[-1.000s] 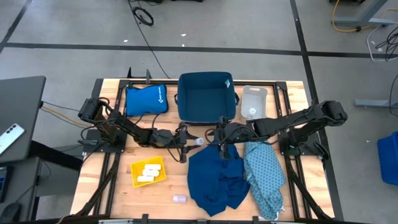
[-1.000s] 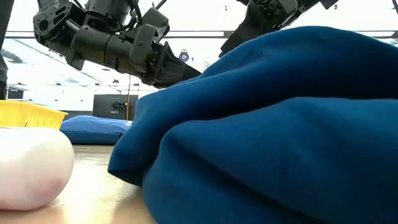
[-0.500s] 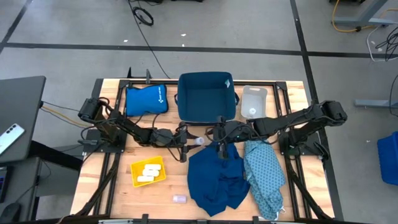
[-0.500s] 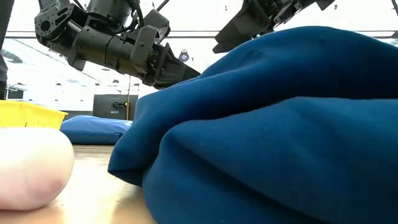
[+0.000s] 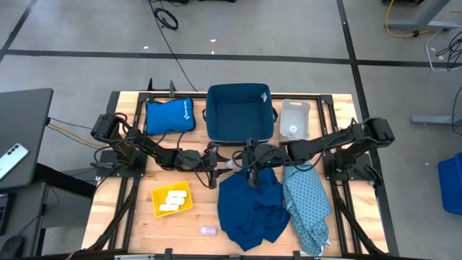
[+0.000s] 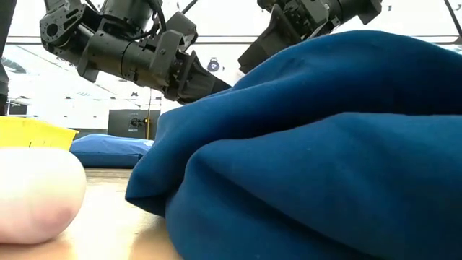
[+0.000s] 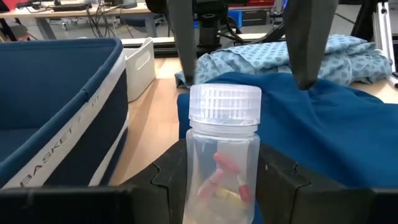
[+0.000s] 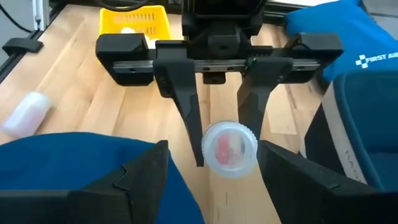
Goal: Pick & Place Medicine items
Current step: Put the top transparent pill bottle into the white bin
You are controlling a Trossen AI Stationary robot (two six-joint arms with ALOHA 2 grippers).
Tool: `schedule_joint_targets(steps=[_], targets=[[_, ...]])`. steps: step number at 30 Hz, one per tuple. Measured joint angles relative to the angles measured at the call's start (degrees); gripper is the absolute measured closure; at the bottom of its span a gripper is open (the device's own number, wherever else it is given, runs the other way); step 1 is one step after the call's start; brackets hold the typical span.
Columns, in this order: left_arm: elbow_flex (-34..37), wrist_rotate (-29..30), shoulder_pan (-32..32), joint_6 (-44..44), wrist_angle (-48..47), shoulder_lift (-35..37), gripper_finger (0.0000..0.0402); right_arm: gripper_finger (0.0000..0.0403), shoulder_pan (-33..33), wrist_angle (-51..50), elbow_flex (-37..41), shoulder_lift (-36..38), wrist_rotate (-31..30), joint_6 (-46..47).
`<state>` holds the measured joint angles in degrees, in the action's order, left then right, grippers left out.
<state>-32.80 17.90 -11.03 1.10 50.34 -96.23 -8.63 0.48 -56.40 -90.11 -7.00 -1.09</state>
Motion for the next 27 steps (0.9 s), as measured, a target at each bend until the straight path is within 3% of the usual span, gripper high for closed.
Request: schedule_joint_targets(steps=[4, 20, 27], targets=[[-0.15, -0.7, -0.18, 0.11, 0.65, 0.02, 0.0255, 0.0145, 0.65, -2.38, 0.0, -0.04, -2.38, -0.41], [-1.09, -1.49, -0.22, -0.28, -0.46, -0.02, 0.0255, 0.0145, 1.17, 1.78, 0.0, -2.58, -0.05, -0.87], [-1.13, -1.39, -0.2, -0.47, -0.8, -0.02, 0.0255, 0.0186, 1.17, 2.11, 0.0, -2.58, -0.03, -0.87]])
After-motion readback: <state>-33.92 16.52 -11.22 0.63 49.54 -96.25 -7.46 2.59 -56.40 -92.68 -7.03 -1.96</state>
